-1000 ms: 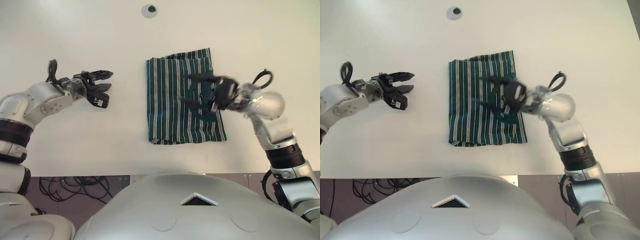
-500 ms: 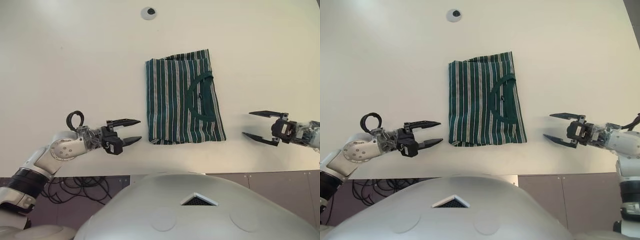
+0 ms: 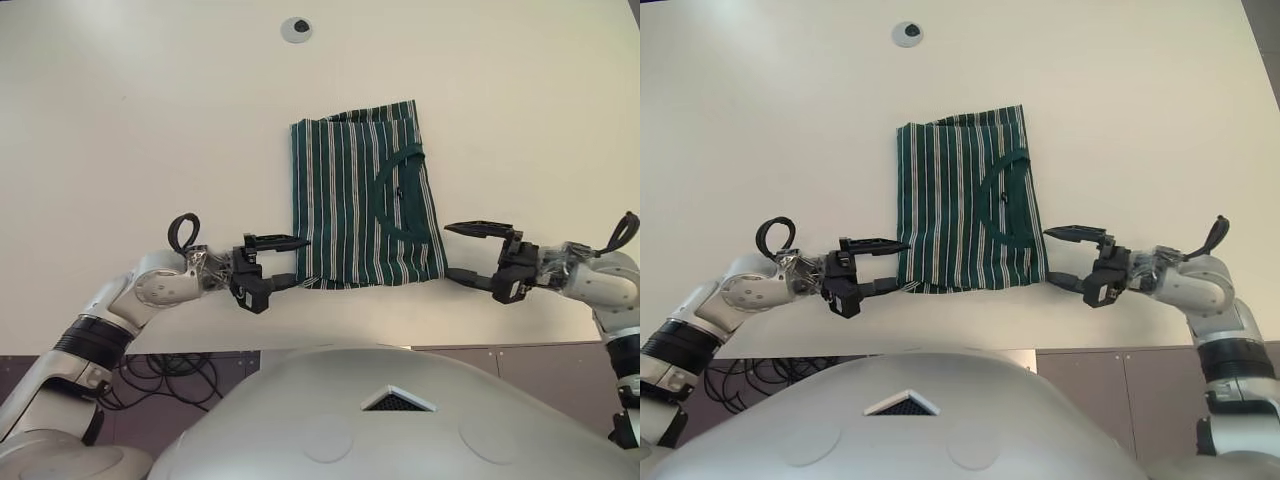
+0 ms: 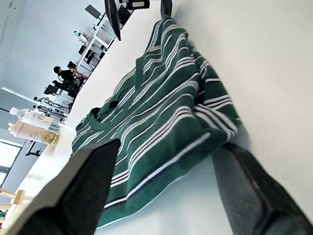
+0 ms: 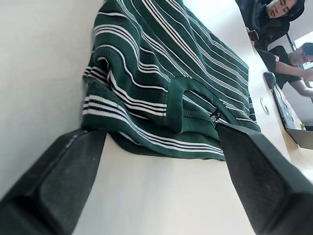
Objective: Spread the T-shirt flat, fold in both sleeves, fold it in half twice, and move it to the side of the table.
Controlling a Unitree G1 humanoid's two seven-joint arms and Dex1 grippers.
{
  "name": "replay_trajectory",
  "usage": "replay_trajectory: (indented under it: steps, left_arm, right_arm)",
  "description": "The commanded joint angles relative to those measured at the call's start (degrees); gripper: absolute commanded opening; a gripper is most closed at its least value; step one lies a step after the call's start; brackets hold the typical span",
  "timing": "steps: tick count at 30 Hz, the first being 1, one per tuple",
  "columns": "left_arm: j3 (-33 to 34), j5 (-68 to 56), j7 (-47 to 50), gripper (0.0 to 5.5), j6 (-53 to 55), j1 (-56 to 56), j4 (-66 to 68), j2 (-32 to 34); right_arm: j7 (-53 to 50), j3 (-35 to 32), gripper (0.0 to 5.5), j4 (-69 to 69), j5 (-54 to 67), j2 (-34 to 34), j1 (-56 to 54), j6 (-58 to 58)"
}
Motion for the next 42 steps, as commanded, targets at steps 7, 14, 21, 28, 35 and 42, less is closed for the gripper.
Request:
replay_trajectory:
  steps: [7,14,21,28,35,42]
  left_arm:
    - [-4.1,4.9,-5.0,1.66,1.8,1.8,3.4,0.1]
    - [-4.2,5.1,-5.5,0.94,1.8,1.8,3.7,-0.5]
    - [-6.1,-0.8,-9.1,0.30,3.9,3.0,2.2,0.1]
    - [-9.3,-47.2,-32.0,0.05,43.7,11.6,-28.1,18.9]
    - [4.6,-68.7,-36.3,0.05,58.0,11.1,-31.5,18.6]
    - [13.2,-68.7,-33.0,0.05,65.7,6.5,-20.1,5.6]
  right_arm:
    - [-1.9,10.5,2.13,2.5,-8.8,1.6,-3.1,2.0]
    - [-4.0,14.0,0.62,2.1,-10.1,0.4,-4.7,2.5]
    - [-0.4,16.9,0.00,-2.5,3.1,-2.0,-3.0,9.3]
    - [21.3,15.5,0.00,-32.9,49.9,-18.6,7.4,53.0]
    - [22.6,6.8,0.00,-38.5,64.9,-15.8,5.4,71.1]
    - [10.3,2.5,0.00,-33.2,60.9,-2.9,-2.6,80.0]
